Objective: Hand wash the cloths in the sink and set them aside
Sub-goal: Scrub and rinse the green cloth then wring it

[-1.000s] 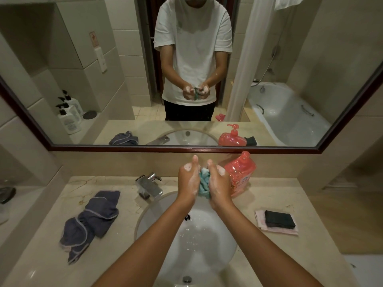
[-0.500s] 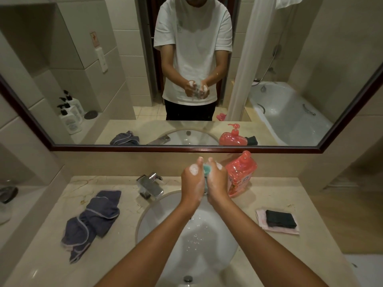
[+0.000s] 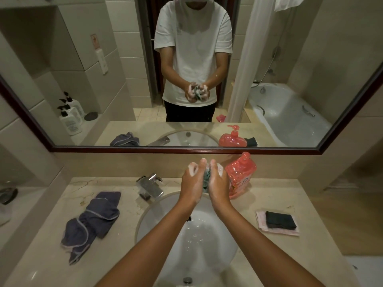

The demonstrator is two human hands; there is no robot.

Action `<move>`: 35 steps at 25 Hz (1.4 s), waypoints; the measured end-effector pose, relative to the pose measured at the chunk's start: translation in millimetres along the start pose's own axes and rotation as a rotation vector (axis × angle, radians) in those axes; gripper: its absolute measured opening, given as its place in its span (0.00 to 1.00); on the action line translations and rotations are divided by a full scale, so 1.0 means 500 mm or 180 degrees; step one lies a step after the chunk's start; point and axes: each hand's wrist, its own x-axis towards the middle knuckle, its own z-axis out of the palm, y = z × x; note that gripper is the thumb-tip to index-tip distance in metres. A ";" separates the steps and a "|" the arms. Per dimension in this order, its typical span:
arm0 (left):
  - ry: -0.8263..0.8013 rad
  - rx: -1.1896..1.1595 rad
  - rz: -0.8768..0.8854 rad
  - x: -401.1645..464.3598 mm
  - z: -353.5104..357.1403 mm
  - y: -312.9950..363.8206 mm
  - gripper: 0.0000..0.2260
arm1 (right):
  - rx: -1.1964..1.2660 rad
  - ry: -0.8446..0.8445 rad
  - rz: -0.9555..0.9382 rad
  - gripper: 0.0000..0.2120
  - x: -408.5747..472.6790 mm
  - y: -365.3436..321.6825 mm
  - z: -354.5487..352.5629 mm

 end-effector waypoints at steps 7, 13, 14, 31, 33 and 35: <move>0.0347 -0.0073 0.0349 -0.006 0.005 -0.005 0.14 | 0.0462 0.0338 0.0349 0.05 0.030 -0.013 -0.003; 0.0254 -0.0089 0.0354 0.007 0.007 0.011 0.16 | 0.0515 -0.0382 0.0590 0.12 0.019 -0.010 -0.007; 0.0366 -0.0127 0.0278 0.012 0.006 0.014 0.17 | 0.0406 -0.0329 0.0537 0.13 0.010 -0.005 0.001; 0.0477 0.0308 0.0430 0.006 0.007 0.008 0.22 | 0.0004 -0.0051 0.0152 0.17 -0.002 -0.013 0.004; 0.0540 0.0302 0.0455 0.021 0.000 0.008 0.24 | -0.0165 -0.0114 0.0021 0.19 -0.020 -0.006 0.010; 0.0345 0.0347 0.0378 0.016 0.005 0.002 0.23 | -0.0233 0.0046 0.0191 0.20 0.004 -0.017 0.004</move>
